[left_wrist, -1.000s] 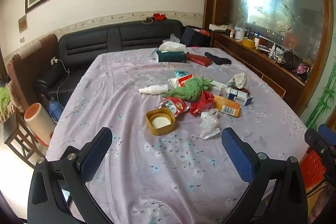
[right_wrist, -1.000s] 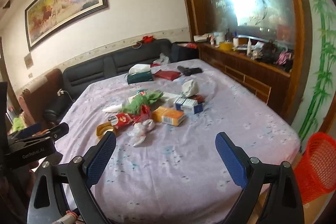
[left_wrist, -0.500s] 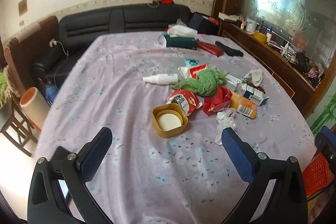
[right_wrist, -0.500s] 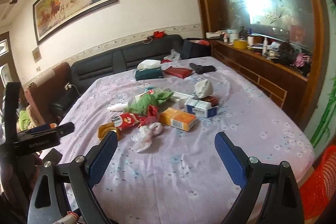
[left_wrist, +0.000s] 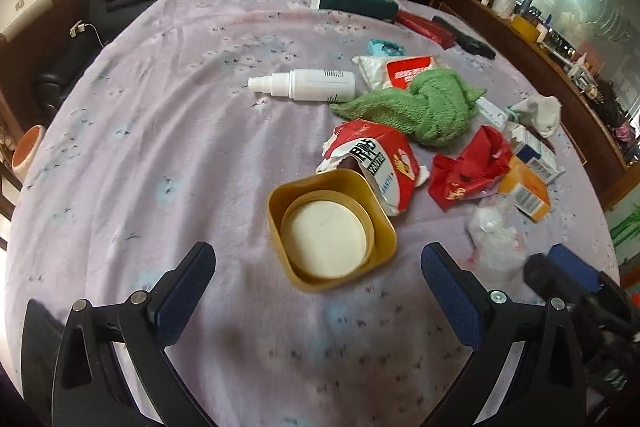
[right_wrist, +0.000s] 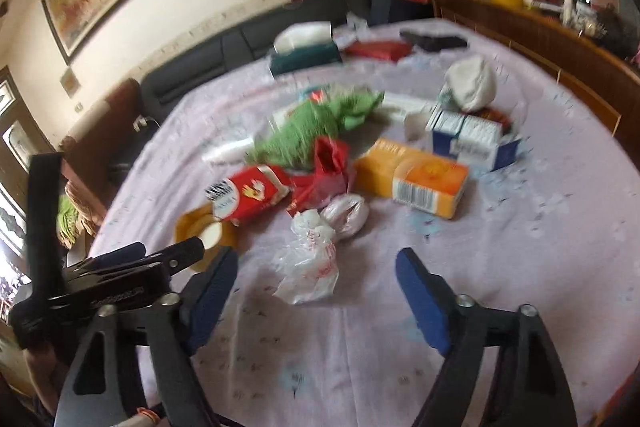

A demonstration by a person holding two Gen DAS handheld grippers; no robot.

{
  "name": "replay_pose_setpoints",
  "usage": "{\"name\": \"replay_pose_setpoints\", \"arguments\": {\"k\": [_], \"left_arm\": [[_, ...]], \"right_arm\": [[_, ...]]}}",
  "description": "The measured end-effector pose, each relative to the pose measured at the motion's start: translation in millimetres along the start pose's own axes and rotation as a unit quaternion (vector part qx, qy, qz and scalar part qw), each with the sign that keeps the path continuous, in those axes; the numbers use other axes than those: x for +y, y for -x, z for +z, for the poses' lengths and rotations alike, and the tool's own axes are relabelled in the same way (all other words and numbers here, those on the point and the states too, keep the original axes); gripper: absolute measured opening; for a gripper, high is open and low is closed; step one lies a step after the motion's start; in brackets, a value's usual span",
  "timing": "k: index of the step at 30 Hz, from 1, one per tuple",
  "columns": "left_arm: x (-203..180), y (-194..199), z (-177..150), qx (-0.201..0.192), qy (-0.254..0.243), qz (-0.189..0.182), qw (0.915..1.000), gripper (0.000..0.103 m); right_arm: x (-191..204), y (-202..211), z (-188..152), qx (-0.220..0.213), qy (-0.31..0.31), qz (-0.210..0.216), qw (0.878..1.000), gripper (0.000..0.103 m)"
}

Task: Collect trash
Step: 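Grasp the yellow round container with the left tool while the right tool grasps the white plastic bag, then carry the yellow container and white bag over the red wastebasket with both tools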

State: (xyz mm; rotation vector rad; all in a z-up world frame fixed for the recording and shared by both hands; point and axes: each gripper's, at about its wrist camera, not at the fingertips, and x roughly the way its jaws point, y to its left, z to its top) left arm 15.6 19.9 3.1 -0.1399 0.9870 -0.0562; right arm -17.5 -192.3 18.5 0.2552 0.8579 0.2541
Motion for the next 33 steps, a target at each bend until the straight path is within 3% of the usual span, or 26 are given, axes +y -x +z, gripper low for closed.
{"name": "replay_pose_setpoints", "arguments": {"k": [5,6,7,8,10,14,23,33], "left_arm": [[-3,-15,9,0.019,0.009,-0.003,0.9998,0.091],[-3,-16,9,0.019,0.009,0.003,0.9998,0.086],[-4,-18,9,0.021,0.006,0.010,0.9997,0.077],[-5,-20,8,0.028,0.005,0.010,0.9996,0.070],[-7,-17,4,0.025,0.003,0.019,0.9995,0.070],[-10,-7,-8,0.018,-0.008,0.031,0.9993,0.070],[-27,72,-53,-0.050,-0.014,0.031,0.9982,0.070],[-82,180,-79,-0.144,-0.063,-0.018,0.9875,0.070]], "right_arm": [[0,-37,5,0.037,0.000,-0.012,0.999,0.075],[0,-43,5,0.044,-0.002,-0.013,0.999,0.070],[-2,-46,4,0.051,-0.006,-0.015,0.999,0.056],[-4,-48,4,0.059,-0.012,-0.010,0.998,0.050],[-5,-50,1,0.066,-0.016,-0.002,0.998,0.036],[-8,-34,-6,0.057,-0.018,0.001,0.998,0.029],[-22,67,-32,-0.021,-0.028,-0.005,0.999,0.026],[-30,191,-58,-0.129,-0.038,-0.025,0.991,0.026]]}}
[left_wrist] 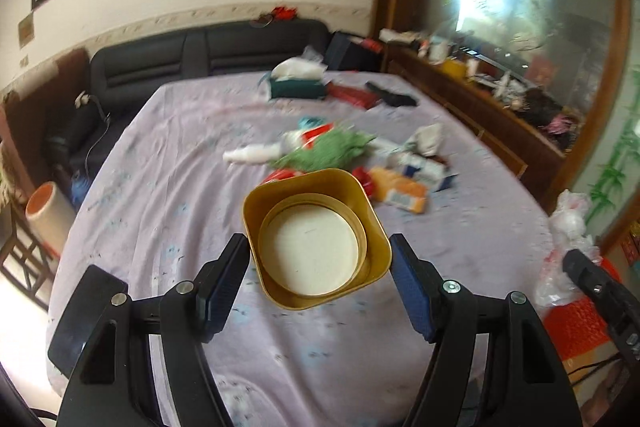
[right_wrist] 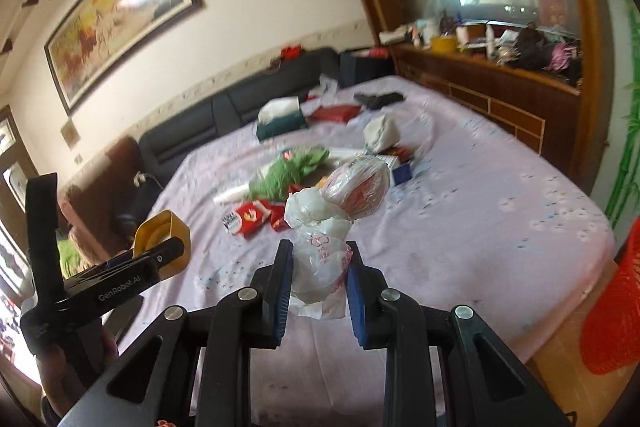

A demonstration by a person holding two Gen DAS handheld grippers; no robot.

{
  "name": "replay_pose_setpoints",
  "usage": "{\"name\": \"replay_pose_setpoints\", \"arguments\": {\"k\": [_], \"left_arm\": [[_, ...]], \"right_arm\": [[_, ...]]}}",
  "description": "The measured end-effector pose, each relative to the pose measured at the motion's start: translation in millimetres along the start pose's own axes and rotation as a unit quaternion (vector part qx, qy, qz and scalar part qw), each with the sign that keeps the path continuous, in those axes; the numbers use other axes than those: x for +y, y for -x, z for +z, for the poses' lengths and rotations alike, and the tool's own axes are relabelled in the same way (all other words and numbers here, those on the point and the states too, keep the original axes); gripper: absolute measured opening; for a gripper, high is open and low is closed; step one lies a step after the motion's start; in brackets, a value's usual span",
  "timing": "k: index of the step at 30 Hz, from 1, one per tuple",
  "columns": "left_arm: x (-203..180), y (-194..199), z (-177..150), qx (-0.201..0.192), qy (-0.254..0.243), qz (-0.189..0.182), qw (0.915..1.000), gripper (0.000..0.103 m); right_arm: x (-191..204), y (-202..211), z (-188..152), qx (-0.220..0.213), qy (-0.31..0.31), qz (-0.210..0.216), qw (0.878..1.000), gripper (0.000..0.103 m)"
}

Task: Collect trash
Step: 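Carry the yellow container and white bag over the red wastebasket with both tools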

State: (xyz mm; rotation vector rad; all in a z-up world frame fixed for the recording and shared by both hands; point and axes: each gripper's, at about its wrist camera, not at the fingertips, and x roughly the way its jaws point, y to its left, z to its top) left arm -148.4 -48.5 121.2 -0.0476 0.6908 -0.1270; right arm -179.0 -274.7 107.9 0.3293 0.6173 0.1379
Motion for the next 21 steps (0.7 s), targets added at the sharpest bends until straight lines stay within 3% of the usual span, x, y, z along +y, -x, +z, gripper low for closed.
{"name": "replay_pose_setpoints", "arguments": {"k": [7,21], "left_arm": [[-37,44,2,-0.040,-0.038,-0.029,0.9981,0.070],[-140,51,5,-0.049,-0.117,-0.132,0.9831,0.070]], "right_arm": [[-13,49,-6,-0.045,-0.008,-0.031,0.998,0.026],[-84,141,-10,-0.123,-0.074,-0.118,0.983,0.026]]}}
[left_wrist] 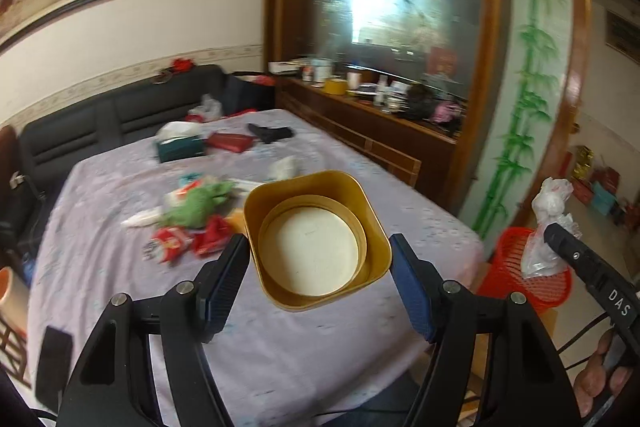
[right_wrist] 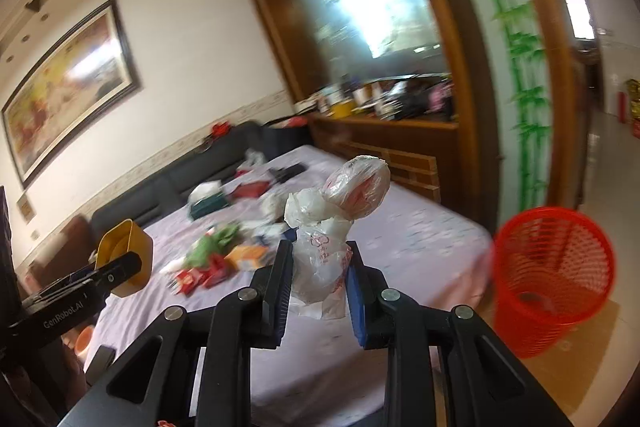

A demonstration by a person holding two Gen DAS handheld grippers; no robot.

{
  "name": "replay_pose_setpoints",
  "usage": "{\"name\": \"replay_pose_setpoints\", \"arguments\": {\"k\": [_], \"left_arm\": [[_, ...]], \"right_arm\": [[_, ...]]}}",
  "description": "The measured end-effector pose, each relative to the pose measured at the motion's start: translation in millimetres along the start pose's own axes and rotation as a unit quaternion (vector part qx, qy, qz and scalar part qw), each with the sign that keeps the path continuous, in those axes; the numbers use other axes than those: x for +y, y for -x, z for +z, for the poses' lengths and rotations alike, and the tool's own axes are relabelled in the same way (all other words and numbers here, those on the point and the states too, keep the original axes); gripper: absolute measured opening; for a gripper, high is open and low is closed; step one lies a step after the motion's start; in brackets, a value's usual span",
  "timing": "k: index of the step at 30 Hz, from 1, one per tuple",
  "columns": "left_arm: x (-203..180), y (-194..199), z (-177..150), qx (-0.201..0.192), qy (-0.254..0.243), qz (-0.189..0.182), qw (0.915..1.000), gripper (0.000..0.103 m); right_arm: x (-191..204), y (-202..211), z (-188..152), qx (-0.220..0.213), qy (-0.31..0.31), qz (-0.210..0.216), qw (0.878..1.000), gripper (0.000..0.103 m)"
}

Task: Collect trash
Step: 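Carry the yellow container and white bag over the red wastebasket with both tools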

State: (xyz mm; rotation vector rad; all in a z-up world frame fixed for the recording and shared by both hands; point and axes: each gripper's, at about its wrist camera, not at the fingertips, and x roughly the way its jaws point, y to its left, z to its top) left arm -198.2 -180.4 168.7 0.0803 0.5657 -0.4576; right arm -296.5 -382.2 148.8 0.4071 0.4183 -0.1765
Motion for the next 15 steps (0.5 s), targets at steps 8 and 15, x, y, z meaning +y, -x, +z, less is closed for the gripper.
{"name": "replay_pose_setpoints", "arguments": {"k": [8,15], "left_arm": [[-71,-36,8,0.019,-0.044,-0.079,0.9957,0.070],[-124,-71,13,0.051,-0.066,-0.190,0.9782,0.070]], "right_arm": [[-63,38,17,-0.041,-0.036,-0.084,0.995,0.026],[-121,50,27,-0.049,-0.080,-0.142,0.985,0.027]]}}
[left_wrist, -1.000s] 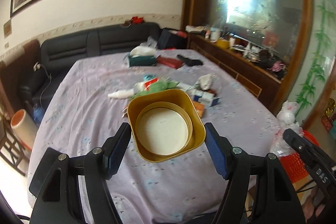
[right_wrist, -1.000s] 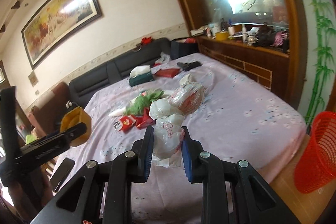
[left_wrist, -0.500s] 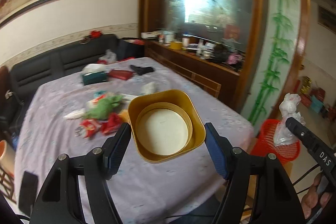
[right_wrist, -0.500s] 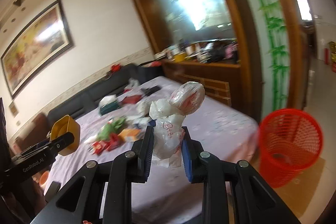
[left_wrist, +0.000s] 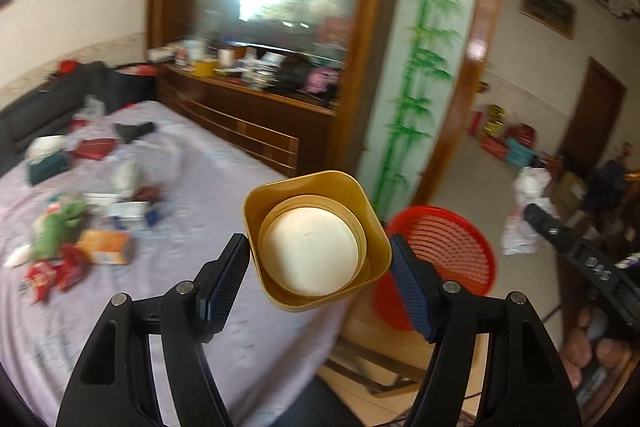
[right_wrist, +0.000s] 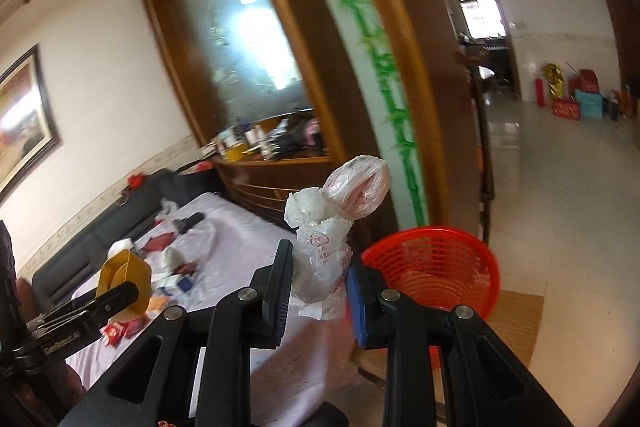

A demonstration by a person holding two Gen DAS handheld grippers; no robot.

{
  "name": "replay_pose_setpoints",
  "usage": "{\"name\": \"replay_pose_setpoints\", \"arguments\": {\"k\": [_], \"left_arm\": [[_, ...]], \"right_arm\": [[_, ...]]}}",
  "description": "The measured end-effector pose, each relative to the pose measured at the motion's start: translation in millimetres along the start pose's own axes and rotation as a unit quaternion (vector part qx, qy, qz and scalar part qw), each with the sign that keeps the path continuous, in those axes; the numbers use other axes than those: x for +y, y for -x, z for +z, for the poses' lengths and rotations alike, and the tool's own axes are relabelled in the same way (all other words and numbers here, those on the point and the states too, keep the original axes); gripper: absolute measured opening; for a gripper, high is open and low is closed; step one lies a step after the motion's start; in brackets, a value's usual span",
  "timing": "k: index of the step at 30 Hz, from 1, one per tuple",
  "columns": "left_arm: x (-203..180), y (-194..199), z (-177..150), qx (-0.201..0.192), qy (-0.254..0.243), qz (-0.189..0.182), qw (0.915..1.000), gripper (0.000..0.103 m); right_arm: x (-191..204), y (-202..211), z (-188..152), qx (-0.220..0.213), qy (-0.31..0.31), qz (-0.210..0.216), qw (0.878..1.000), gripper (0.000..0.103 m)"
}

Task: Collect trash
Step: 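Carry the yellow container and white bag over the red wastebasket with both tools, then open both tools to drop the items into the basket, return to table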

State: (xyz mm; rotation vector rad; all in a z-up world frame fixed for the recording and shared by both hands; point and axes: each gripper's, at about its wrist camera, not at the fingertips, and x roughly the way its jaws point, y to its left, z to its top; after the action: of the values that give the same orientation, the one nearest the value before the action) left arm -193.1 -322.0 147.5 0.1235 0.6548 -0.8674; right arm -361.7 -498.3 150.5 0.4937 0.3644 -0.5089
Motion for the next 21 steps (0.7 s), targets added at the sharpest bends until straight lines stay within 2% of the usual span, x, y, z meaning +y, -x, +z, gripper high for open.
{"name": "replay_pose_setpoints", "arguments": {"k": [4,7,9,15,19,21], "left_arm": [[-24,-42,8,0.027,-0.024,-0.072,0.9967,0.070],[-42,-70,9,0.047,-0.042,-0.113,0.9916,0.070],[-57,-91,9,0.064,-0.056,-0.126,0.9884,0.070],[-92,-152,6,0.129,-0.073,-0.172,0.9738,0.070],[-99,-175,0,0.157,-0.069,-0.183,0.9681,0.070],[-98,-186,-3,0.176,-0.061,-0.198,0.9624,0.070]], "right_arm": [[-31,-15,4,0.010,-0.025,-0.022,0.999,0.027],[-54,-34,3,0.026,-0.038,-0.034,0.998,0.027],[-69,-49,0,0.043,-0.048,-0.030,0.997,0.027],[-99,-72,-11,0.081,-0.058,-0.057,0.993,0.027],[-113,-75,-12,0.090,-0.068,-0.066,0.991,0.029],[-119,-77,-14,0.094,-0.073,-0.073,0.990,0.030]]}}
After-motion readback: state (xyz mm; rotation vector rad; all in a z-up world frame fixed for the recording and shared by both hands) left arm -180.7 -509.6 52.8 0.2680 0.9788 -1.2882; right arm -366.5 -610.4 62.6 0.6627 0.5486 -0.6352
